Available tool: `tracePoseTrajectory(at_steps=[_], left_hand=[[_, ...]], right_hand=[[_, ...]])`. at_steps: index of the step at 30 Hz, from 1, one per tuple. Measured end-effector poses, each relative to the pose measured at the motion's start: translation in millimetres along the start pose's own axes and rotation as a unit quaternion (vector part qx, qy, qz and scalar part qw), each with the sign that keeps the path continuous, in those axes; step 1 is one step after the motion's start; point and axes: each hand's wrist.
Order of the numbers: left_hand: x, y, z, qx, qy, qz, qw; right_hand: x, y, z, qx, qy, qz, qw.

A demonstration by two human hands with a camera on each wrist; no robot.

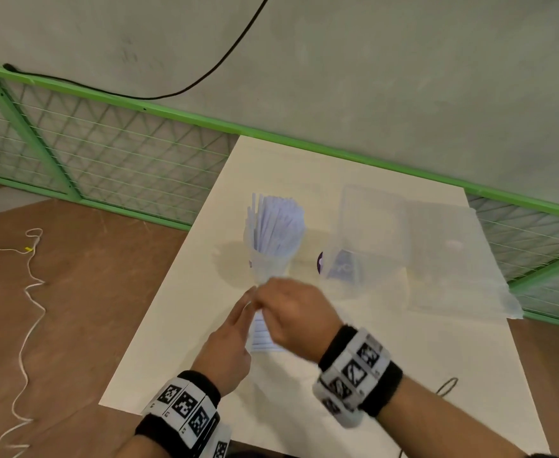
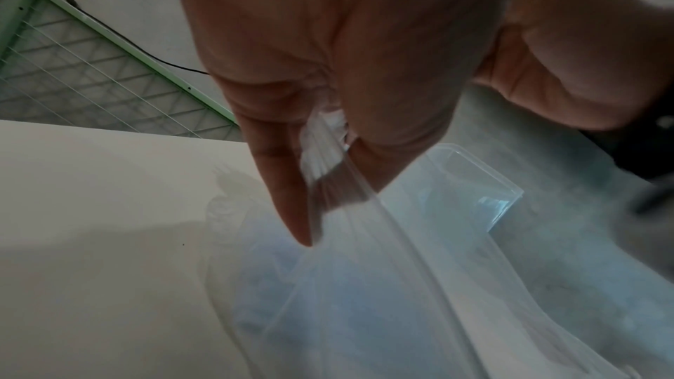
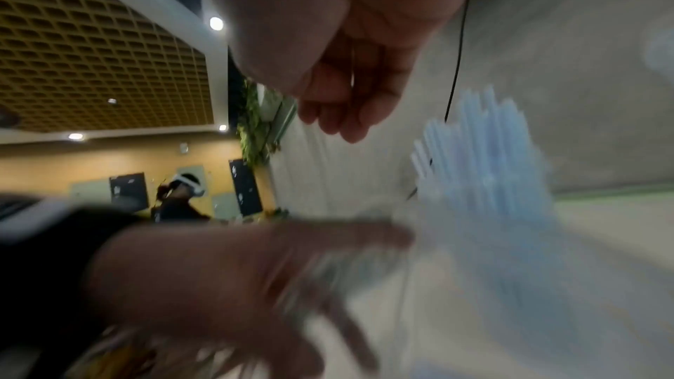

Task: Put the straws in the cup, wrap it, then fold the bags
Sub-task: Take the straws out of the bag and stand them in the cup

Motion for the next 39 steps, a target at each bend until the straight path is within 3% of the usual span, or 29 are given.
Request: tracePoseTrajectory(at_steps=[2,4,7,19,26,29,39], left_hand=[[0,2,1,0.001,0.019,-0.015,1.000],[0,4,1,-0.004,0.031,-0.020,0.999],[-1,8,1,-0.007,0.043,-0.018,0.999],[3,6,-6,-0.002,0.038,-0.018,0.999],[3,4,-9,-0.002,0.036,-0.015,0.999],[4,4,-9,-0.002,0.038,-0.013,0.999],[3,2,-8,-0.006,0.026,-0.009,1.000]], right_hand=[[-5,18,-24,-0.147,0.031,-0.023,0.988],[2,42,-45,-0.276,0.086,-0.078,0.954],[14,69,-72,-0.322,0.125,-0.148,0.927],[22,98,-88,-0.296,0.149,-0.207,0.921],[23,105,-82,-0.324,0.160,-0.205,0.909],[20,97,-77,-0.368,0.150,-0.200,0.896],[25,100,-79,-0.388,0.164,-0.195,0.886]])
Point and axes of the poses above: each hand's wrist, its own z-axis towards the middle knuckle, its own y-axis out of the palm, x = y × z, and after that the axes turned 10 degrees about -z, right-handed
